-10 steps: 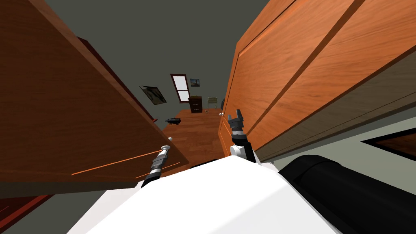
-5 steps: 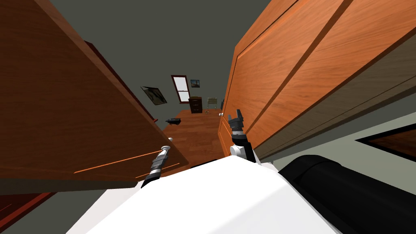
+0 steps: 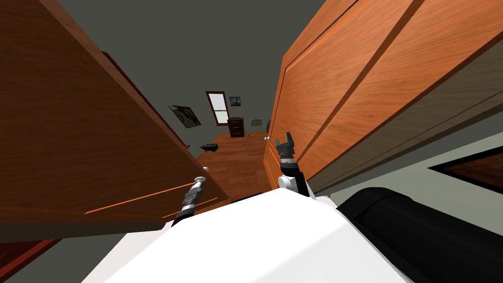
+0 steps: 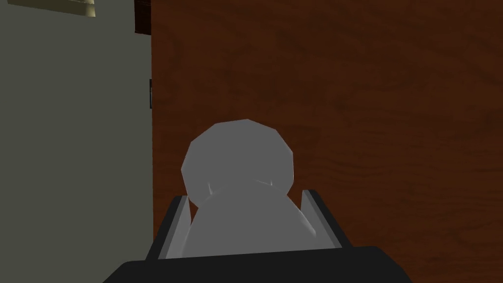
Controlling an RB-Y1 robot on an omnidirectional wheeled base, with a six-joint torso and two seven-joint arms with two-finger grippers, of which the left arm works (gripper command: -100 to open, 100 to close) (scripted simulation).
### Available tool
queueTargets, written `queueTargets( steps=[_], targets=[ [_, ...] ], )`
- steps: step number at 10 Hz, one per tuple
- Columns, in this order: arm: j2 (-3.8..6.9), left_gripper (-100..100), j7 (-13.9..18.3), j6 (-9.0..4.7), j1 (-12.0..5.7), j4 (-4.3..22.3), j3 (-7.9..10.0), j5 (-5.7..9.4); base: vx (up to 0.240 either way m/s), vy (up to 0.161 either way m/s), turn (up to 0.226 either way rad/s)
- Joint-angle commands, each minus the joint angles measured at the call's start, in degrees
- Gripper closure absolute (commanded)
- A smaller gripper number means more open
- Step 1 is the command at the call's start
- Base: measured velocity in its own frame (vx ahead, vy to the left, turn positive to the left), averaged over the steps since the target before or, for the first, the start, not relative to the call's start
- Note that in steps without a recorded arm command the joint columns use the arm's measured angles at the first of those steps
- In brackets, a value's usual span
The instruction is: Push the door open
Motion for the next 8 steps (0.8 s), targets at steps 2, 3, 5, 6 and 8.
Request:
queueTargets(
  steps=[2, 3, 5, 6, 8],
  targets=[
    [-0.20, 100, 3.9, -0.09, -0.50, -0.2, 0.47, 1.24, 0.033, 0.011, -0.031],
    [-0.36, 100, 5.5, -0.07, -0.62, -0.2, 0.61, 1.77, 0.034, 0.012, -0.041],
    [-0.69, 100, 8.7, -0.02, -0.85, -0.2, 0.88, 2.83, 0.035, 0.016, -0.041],
    [-0.88, 100, 10.4, 0.01, -0.99, -0.2, 1.04, 3.43, 0.032, 0.022, -0.042],
    [-1.08, 100, 13.0, 0.03, -1.14, -0.2, 1.21, 4.10, 0.025, 0.010, -0.019]
  ],
)
